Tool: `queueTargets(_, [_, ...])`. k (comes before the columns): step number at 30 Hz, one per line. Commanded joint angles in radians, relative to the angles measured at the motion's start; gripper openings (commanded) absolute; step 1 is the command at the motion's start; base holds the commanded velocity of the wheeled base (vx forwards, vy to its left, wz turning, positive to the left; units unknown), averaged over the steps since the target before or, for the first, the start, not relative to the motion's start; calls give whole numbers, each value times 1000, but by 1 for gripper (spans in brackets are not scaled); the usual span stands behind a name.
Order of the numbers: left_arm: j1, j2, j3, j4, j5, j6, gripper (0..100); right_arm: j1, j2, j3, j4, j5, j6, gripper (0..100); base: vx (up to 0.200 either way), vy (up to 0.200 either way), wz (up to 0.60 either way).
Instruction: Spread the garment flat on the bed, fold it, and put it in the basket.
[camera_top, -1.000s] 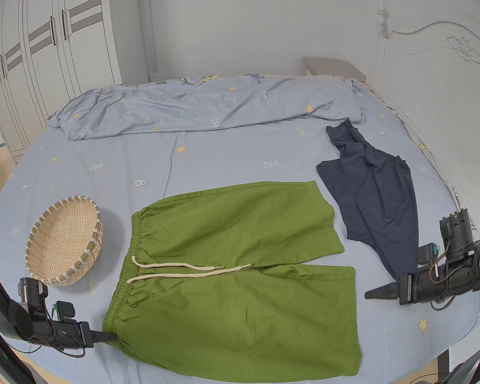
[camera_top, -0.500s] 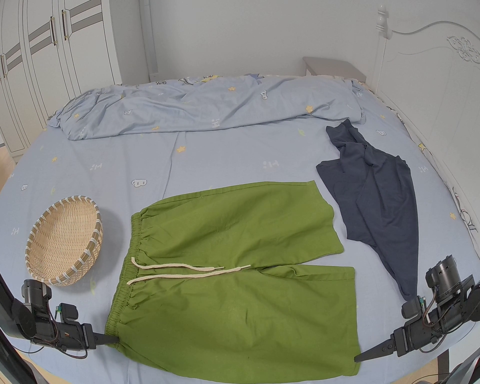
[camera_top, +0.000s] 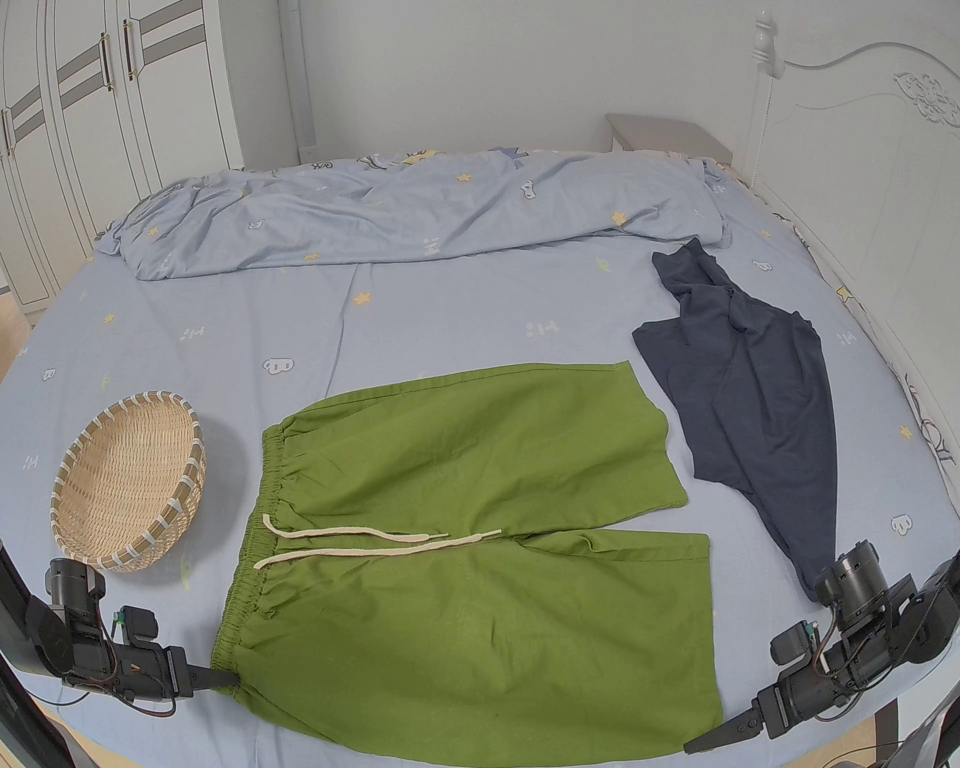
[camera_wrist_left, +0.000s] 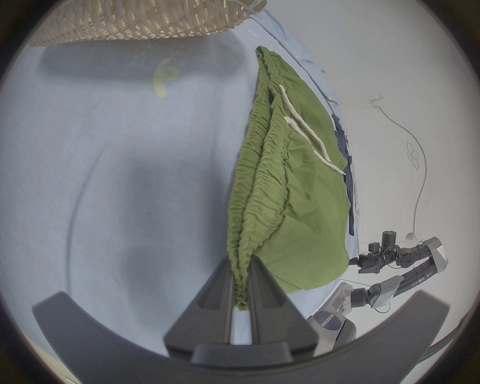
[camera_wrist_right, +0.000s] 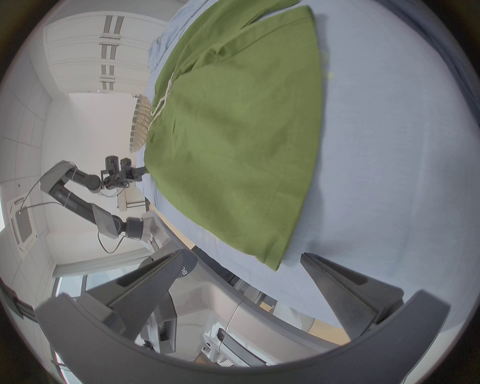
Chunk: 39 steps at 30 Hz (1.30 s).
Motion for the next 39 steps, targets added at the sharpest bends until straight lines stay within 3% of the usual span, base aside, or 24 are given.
queueTargets(1, [2, -3, 1, -1, 0, 1, 0, 69, 84, 25, -51, -1, 6, 100, 0, 0, 0])
queueTargets(19, [-6, 5, 1, -22, 3, 1, 0, 95, 170, 36, -231, -1, 18, 100, 0, 0, 0])
queueTargets(32, [-2, 2, 1, -22, 4, 1, 0, 83, 200, 56, -257, -15, 35, 100, 0, 0, 0])
queueTargets(33, [0, 2, 1, -22, 4, 3, 0, 83, 200, 56, -257, -15, 35, 0, 0, 0, 0])
queueTargets(39, [5, 0, 1, -24, 4, 1, 0, 83, 197, 87, -257, -35, 33, 0, 0, 0, 0])
